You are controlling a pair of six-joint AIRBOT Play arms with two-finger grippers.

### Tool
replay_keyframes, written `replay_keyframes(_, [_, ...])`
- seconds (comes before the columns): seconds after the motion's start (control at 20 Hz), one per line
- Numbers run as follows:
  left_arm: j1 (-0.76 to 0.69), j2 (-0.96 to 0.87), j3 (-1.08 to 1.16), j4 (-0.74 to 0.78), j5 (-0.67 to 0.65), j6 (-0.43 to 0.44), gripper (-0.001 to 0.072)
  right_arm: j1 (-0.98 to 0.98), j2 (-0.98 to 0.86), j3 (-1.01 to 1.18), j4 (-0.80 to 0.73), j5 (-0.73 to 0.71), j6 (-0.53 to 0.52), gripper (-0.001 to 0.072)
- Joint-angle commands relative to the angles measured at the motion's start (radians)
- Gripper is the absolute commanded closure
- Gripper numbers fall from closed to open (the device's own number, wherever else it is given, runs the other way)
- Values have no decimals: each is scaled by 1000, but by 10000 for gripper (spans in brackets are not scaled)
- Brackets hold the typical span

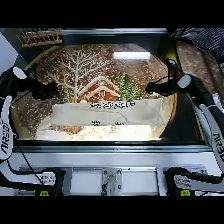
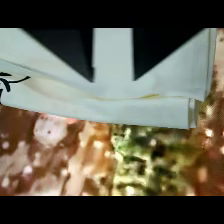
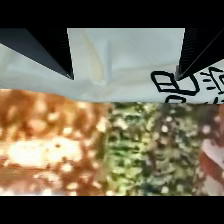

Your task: Fold the clothes and pants, and hang the long-sleeved shirts on hangers.

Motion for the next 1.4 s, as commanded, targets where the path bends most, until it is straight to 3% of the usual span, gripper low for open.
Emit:
replay_keyframes(0.0, [-30,103,-71,-8,27,35,703,-166,19,-5,18,213,-161,-3])
replay_keyframes(0.2, [-146,220,-253,-10,65,33,703,-388,14,-152,39,257,-206,-3])
replay_keyframes(0.4, [-303,269,-380,-9,164,-2,704,-494,-54,-265,204,249,-304,-3])
replay_keyframes(0.65, [-444,262,-401,-9,203,-21,704,-419,-159,-266,432,245,-392,-2])
replay_keyframes(0.9, [-486,262,-401,-9,228,-27,703,-254,-195,-265,549,214,-391,1])
replay_keyframes(0.95, [-486,262,-401,-10,227,-27,703,-229,-195,-265,562,195,-388,102])
replay_keyframes(1.0, [-486,262,-401,-10,227,-27,703,-213,-195,-265,568,177,-388,362])
replay_keyframes(1.05, [-486,262,-401,-10,227,-27,704,-207,-195,-265,568,165,-389,522])
replay_keyframes(1.1, [-486,262,-401,-10,227,-28,703,-208,-195,-265,568,163,-388,631])
replay_keyframes(1.15, [-486,261,-401,-9,227,-31,704,-213,-192,-264,566,163,-376,700])
replay_keyframes(1.25, [-486,261,-401,-10,227,-47,703,-244,-162,-259,534,174,-328,700])
replay_keyframes(1.35, [-489,256,-401,-10,230,-61,704,-283,-114,-203,394,244,-237,701])
